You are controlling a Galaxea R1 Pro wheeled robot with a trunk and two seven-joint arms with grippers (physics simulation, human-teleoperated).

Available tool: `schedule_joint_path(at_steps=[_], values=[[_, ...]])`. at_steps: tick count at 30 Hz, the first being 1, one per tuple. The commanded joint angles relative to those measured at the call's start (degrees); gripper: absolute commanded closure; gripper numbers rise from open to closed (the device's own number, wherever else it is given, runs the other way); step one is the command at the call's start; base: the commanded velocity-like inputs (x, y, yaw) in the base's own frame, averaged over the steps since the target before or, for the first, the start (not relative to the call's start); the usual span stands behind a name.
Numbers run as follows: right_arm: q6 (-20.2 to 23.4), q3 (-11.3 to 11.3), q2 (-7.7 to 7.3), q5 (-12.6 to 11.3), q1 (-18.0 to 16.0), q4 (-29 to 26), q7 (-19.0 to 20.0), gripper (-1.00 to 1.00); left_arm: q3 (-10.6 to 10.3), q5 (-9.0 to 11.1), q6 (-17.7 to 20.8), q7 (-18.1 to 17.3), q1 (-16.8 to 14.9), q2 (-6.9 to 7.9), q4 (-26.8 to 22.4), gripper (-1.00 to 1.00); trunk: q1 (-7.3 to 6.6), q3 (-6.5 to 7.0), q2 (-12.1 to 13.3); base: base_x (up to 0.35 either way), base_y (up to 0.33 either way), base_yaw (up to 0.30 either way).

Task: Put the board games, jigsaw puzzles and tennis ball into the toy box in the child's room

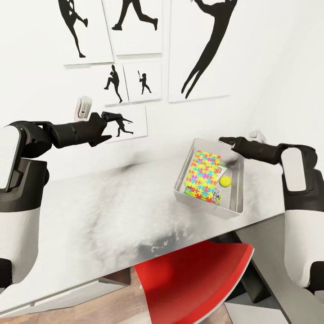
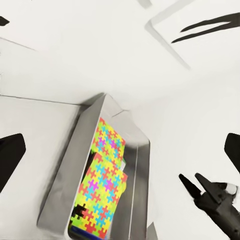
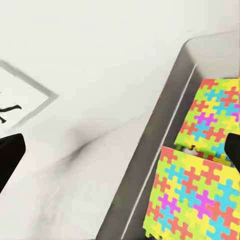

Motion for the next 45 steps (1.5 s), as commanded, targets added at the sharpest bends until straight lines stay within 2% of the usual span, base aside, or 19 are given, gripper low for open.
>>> schedule_joint_path(at_steps=[1, 8, 12, 23, 28, 45], values=[[0.26, -0.07, -0.07, -0.15, 0.61, -2.11, 0.59, -1.0, -0.05, 0.55, -0.04, 0.55, -0.05, 0.04, -0.04, -1.0, 0.04, -0.09, -0.1, -0.026, 0.0, 0.0], [0.26, 0.11, -0.44, -2.72, 4.16, -11.26, 0.61, -1.0, -0.09, 0.55, 0.06, -0.32, 0.26, 0.07, -0.04, -1.0, 0.04, 0.2, -0.1, -0.151, 0.0, 0.0], [0.26, 0.22, -0.57, -3.16, 5.01, -13.42, 0.61, -1.0, -0.09, 0.55, 0.08, -1.26, 0.84, 0.04, -0.04, -1.0, 0.04, 0.49, -0.1, -0.256, 0.0, 0.0], [0.26, 0.52, -0.7, -3.54, 6.36, -16.17, 0.59, -1.0, -0.16, 0.55, 0.12, -2.47, 1.81, 0.09, -0.04, -1.0, 0.04, 1.46, -0.1, -0.113, 0.0, 0.0], [0.26, 0.58, -0.76, -3.58, 6.61, -17.24, 0.55, -1.0, -1.22, 0.4, 0.14, -2.58, 2.18, 0.17, -0.04, -1.0, 0.04, 1.92, -0.1, -0.027, 0.0, 0.0], [0.26, 0.54, -0.79, -3.32, 7.91, -17.96, 0.39, -1.0, -2.01, -0.02, 0.1, -3.4, 3.2, 0.74, 0.04, -1.0, 0.04, 3.51, -0.1, -0.075, 0.001, -0.003]])
